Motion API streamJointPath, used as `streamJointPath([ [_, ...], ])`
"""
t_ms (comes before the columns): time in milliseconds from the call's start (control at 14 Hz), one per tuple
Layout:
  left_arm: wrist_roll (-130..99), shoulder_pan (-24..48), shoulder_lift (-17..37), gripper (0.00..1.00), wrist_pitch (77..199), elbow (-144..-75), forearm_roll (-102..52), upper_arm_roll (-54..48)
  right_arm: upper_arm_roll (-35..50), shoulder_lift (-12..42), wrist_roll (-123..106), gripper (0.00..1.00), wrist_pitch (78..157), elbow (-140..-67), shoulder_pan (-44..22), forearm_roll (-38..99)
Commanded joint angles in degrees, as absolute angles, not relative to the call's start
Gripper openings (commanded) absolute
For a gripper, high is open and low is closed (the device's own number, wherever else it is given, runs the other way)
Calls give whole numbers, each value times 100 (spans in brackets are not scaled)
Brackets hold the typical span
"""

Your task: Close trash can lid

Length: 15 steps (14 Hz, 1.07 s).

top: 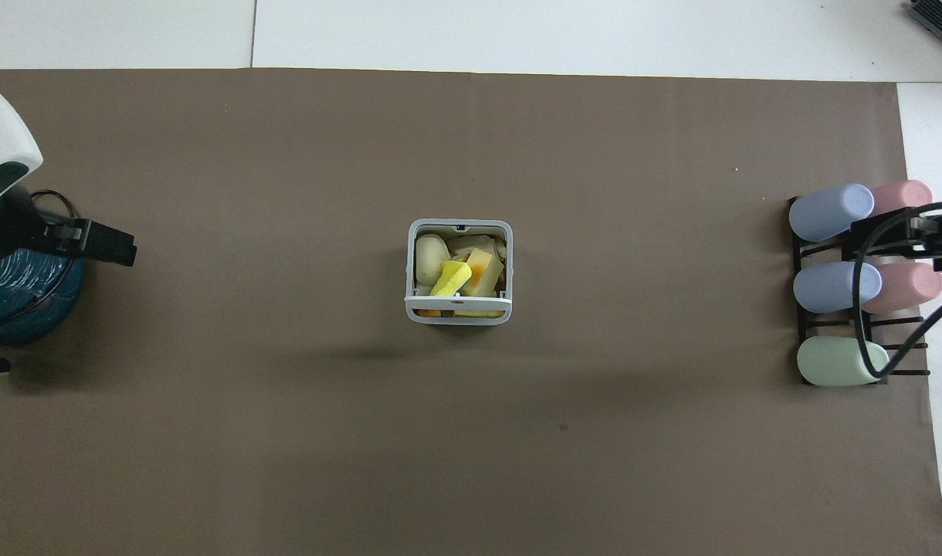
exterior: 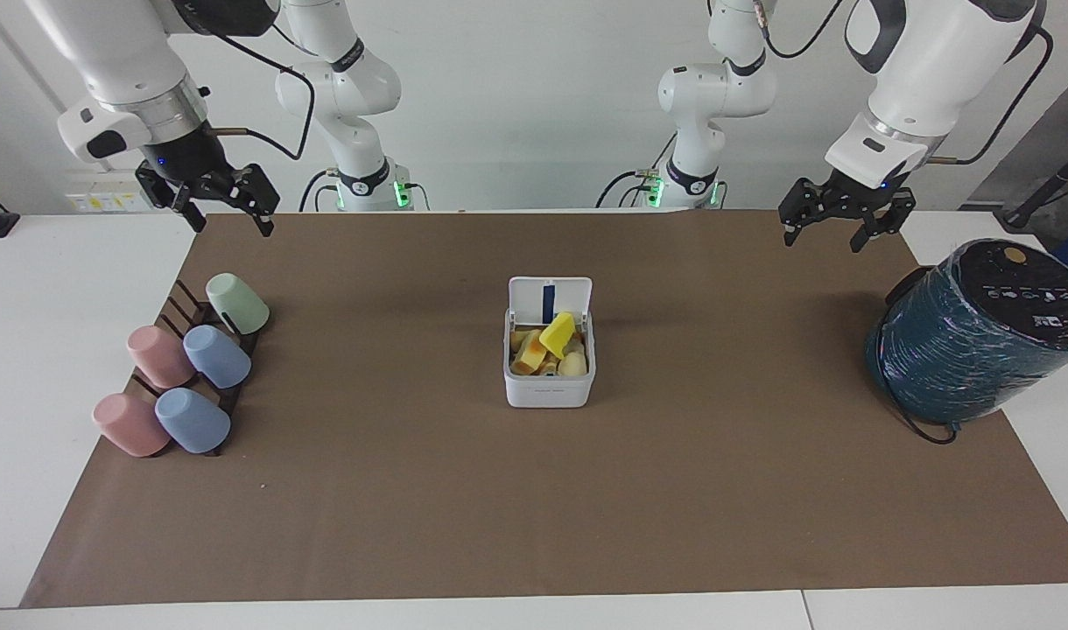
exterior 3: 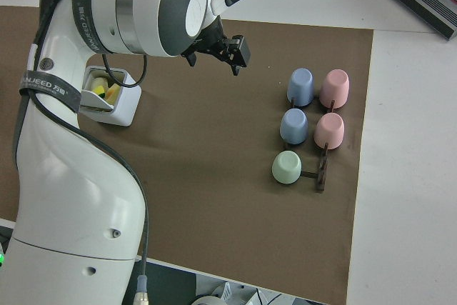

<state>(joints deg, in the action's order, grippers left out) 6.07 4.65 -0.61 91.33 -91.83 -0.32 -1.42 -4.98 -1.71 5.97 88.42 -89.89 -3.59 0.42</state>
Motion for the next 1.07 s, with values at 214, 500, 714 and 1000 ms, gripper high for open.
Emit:
streamJointPath([
  [214,606,492,-229,100,9272,-9387,18,-149,-510,-281,439,100,8938,-9123,-369,-18],
  [500,641,492,-211,100,9439,-9378,18,-149,-510,-281,439,100,8903,-9141,-369,-18],
  [714,634,745,-228,100,9509,-9430,9,-176,-510,-281,439,100,8921,-9141,-360,-18],
  [1000,615,1177,-447,82,10123,-10008,9,-185,-510,-290,439,100,8938,-9158,-360,-18],
])
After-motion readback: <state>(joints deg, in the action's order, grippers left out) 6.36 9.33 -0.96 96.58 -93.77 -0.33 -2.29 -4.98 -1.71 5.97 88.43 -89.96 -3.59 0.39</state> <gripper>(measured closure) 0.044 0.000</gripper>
